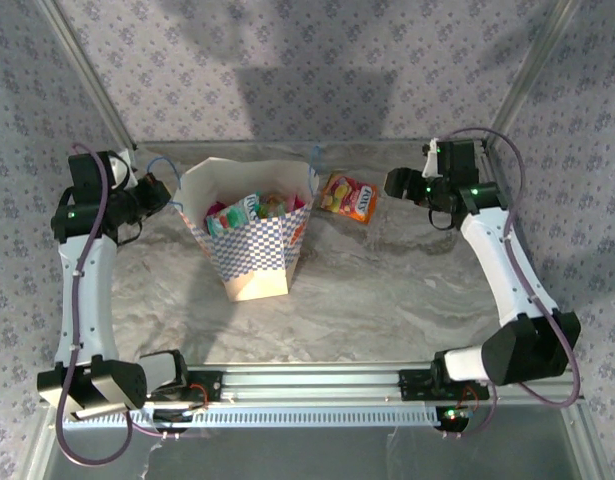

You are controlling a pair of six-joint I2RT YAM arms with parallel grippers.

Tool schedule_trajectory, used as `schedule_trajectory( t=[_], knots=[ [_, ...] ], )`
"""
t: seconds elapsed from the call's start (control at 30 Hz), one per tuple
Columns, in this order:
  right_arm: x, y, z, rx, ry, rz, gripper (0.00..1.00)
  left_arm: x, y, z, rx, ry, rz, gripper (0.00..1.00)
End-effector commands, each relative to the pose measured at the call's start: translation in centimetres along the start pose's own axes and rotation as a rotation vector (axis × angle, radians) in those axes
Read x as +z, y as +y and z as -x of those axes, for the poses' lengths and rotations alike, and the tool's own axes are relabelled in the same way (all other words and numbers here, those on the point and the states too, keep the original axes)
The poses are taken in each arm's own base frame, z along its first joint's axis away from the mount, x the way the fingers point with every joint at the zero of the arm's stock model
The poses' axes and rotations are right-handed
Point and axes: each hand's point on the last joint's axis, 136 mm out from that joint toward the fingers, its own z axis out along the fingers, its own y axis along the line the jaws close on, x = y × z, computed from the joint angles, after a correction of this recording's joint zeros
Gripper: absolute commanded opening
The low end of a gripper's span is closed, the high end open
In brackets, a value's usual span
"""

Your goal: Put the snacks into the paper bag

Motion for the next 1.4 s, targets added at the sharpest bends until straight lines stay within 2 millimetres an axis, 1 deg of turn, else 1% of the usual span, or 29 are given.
schedule_trajectory(
  t=[0.0,0.1,0.3,0.37,0.4,0.47,0.63,0.8,0.93,1.1,1.17,1.27,1.3,1.37],
  knots=[
    [1.5,-0.6,-0.3,0.035,0.03,0.018,0.83,-0.3,-0.8,1.0,0.005,-0.026,-0.006,0.0],
    [2.9,-1.3,-0.7,0.067,0.066,0.021,0.83,-0.2,-0.9,1.0,0.007,-0.027,-0.009,0.0],
    [5.3,-1.5,-1.1,0.084,0.122,0.035,0.84,-0.1,-0.7,0.7,0.005,-0.025,-0.002,0.0],
    [6.0,-1.5,-1.1,0.091,0.134,0.038,0.84,0.0,-0.6,0.6,0.004,-0.021,-0.001,0.0],
    [6.4,-1.4,-0.7,0.093,0.123,0.047,0.84,0.0,-0.7,0.5,0.004,-0.019,-0.002,0.0],
    [7.3,-1.5,-0.7,0.103,0.134,0.051,0.84,0.0,-0.7,0.3,0.007,-0.016,-0.006,0.0],
    [10.0,-1.9,-0.8,0.118,0.165,0.04,0.83,-0.4,-0.7,0.0,0.018,-0.014,-0.002,0.0],
    [13.0,-1.8,-1.1,0.128,0.225,0.042,0.81,-0.3,-0.5,-0.2,0.021,-0.008,0.005,0.0],
    [15.3,-1.7,-1.6,0.143,0.266,0.04,0.81,-0.1,-0.4,-0.3,0.025,-0.004,0.005,0.0],
    [17.4,-1.8,-1.9,0.149,0.296,0.027,0.8,-0.3,-0.3,-0.3,0.037,-0.005,0.012,0.0],
    [18.1,-2.0,-1.7,0.149,0.299,0.018,0.8,-0.3,-0.3,-0.3,0.042,-0.002,0.017,0.0],
    [19.2,-1.9,-0.9,0.143,0.289,0.021,0.8,-0.2,-0.2,-0.3,0.046,0.0,0.017,0.0],
    [19.6,-1.9,-1.0,0.142,0.309,0.026,0.8,-0.2,-0.4,-0.4,0.049,0.001,0.01,0.0],
    [20.4,-1.5,-0.6,0.122,0.333,0.043,0.8,-0.2,-0.4,-0.4,0.052,0.002,0.005,0.0]
  ],
)
